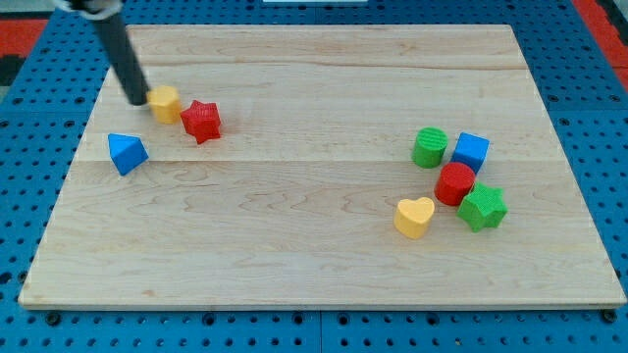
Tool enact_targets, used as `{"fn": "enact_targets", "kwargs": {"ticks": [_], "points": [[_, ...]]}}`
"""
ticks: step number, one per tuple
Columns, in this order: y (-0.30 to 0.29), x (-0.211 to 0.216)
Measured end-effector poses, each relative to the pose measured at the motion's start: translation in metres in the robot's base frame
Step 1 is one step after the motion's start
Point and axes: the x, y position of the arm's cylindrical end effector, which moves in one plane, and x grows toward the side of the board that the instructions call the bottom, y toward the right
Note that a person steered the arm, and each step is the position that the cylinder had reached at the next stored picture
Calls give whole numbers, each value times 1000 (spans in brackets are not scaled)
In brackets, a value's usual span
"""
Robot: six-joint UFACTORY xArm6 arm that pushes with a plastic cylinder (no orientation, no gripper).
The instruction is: Move the red star closer to the yellow heart
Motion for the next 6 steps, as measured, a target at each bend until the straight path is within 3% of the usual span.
{"fn": "enact_targets", "kwargs": {"ticks": [2,3,4,5,6], "points": [[99,86],[160,102],[251,154],[167,129],[49,159]]}}
